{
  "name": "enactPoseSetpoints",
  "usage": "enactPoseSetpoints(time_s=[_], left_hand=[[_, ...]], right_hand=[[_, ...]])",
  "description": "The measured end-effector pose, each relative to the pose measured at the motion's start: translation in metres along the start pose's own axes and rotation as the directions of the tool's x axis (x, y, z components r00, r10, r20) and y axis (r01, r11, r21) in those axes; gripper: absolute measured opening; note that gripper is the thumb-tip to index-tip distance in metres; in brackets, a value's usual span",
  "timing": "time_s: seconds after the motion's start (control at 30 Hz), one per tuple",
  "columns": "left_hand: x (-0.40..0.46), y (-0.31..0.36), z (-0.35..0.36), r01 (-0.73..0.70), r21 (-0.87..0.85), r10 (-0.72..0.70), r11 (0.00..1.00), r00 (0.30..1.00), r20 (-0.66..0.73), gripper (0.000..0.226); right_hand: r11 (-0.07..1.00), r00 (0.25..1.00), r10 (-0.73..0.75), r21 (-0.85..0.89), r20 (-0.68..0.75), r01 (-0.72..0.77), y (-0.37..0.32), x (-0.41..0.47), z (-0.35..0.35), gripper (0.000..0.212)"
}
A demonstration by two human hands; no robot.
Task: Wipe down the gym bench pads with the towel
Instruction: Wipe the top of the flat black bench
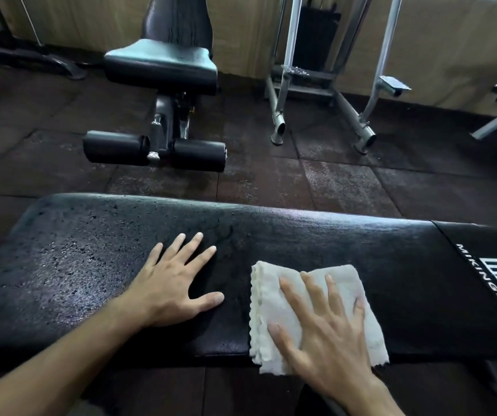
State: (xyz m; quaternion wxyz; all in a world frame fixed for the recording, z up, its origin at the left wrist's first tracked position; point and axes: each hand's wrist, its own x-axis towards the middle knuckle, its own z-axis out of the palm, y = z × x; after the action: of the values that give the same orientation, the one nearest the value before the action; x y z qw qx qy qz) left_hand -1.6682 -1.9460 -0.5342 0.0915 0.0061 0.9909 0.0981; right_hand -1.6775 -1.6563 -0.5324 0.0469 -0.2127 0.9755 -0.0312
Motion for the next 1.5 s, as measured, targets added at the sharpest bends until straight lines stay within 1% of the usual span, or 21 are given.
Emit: enactPoseSetpoints(time_s=[0.13,0.23,0.43,0.53,0.57,0.67,0.73,0.83,0.9,0.97,1.03,1.1,1.17,1.2,1.27,1.4,1.5], left_hand=[[-0.004,-0.005,-0.001,0.002,0.005,-0.002,1.000,1.000,0.005,0.092],[-0.002,-0.005,-0.002,-0.004,0.004,0.004,1.000,1.000,0.009,0.095],[-0.019,-0.018,-0.003,-0.016,0.011,0.016,1.000,1.000,0.010,0.093],[-0.025,-0.031,-0.007,0.012,-0.004,-0.012,1.000,1.000,0.020,0.098],[-0.026,-0.035,-0.008,0.016,-0.006,-0.016,1.000,1.000,0.027,0.101],[-0.022,-0.047,-0.011,0.047,-0.017,-0.047,0.999,0.999,0.010,0.111],[-0.023,-0.050,-0.011,0.056,-0.032,-0.055,0.998,0.998,0.011,0.110],[-0.028,-0.052,-0.007,0.044,-0.022,-0.043,0.999,0.999,0.020,0.104],[-0.026,-0.051,-0.006,0.045,-0.032,-0.045,0.998,0.999,0.006,0.105],[-0.023,-0.051,-0.008,0.053,-0.025,-0.052,0.998,0.999,0.008,0.112],[-0.021,-0.050,-0.010,0.056,-0.012,-0.056,0.998,0.998,0.018,0.116],[-0.020,-0.049,-0.010,0.047,0.001,-0.047,0.999,0.999,0.024,0.113],[-0.016,-0.049,-0.010,0.036,0.010,-0.036,0.999,0.999,0.017,0.105],[-0.013,-0.050,-0.010,0.032,0.008,-0.032,0.999,0.999,0.014,0.102],[-0.008,-0.053,-0.012,0.011,0.004,-0.011,1.000,1.000,0.021,0.099],[0.003,-0.066,-0.018,-0.022,0.007,0.021,1.000,0.999,0.043,0.101],[0.005,-0.072,-0.025,-0.053,0.035,0.049,0.998,0.994,0.100,0.099]], right_hand=[[0.999,0.998,0.043,-0.015,0.041,-0.042,-0.011,0.029,-0.009,0.076],[0.998,0.998,0.062,-0.011,0.027,-0.062,-0.019,0.043,-0.009,0.078],[0.999,1.000,-0.018,-0.034,-0.010,0.017,-0.047,-0.008,0.006,0.074],[1.000,1.000,-0.008,-0.012,-0.007,0.008,-0.057,0.013,-0.002,0.074],[1.000,1.000,0.007,-0.008,0.022,-0.007,-0.059,0.025,-0.005,0.076],[0.999,0.999,0.039,0.007,0.023,-0.039,-0.069,0.044,-0.004,0.079],[1.000,1.000,0.019,-0.003,-0.003,-0.019,-0.079,0.028,0.000,0.077],[1.000,0.999,-0.024,-0.012,-0.035,0.023,-0.082,-0.001,0.007,0.077],[1.000,1.000,0.004,0.006,-0.025,-0.004,-0.080,0.015,0.001,0.078],[0.999,1.000,0.028,0.042,0.010,-0.028,-0.081,0.047,-0.004,0.080],[0.997,0.999,0.043,0.066,0.012,-0.044,-0.086,0.063,-0.007,0.081],[0.998,0.999,0.051,0.048,-0.011,-0.051,-0.089,0.056,-0.002,0.079],[0.999,0.996,0.043,0.019,-0.082,-0.042,-0.091,0.036,0.005,0.077],[0.999,0.994,0.049,0.004,-0.095,-0.049,-0.089,0.033,0.007,0.077],[0.997,0.996,0.074,-0.012,-0.051,-0.074,-0.085,0.050,0.005,0.079],[0.993,0.993,0.113,0.031,0.022,-0.113,-0.086,0.106,-0.004,0.081],[0.990,0.990,0.136,0.037,0.020,-0.137,-0.092,0.097,-0.005,0.078]])
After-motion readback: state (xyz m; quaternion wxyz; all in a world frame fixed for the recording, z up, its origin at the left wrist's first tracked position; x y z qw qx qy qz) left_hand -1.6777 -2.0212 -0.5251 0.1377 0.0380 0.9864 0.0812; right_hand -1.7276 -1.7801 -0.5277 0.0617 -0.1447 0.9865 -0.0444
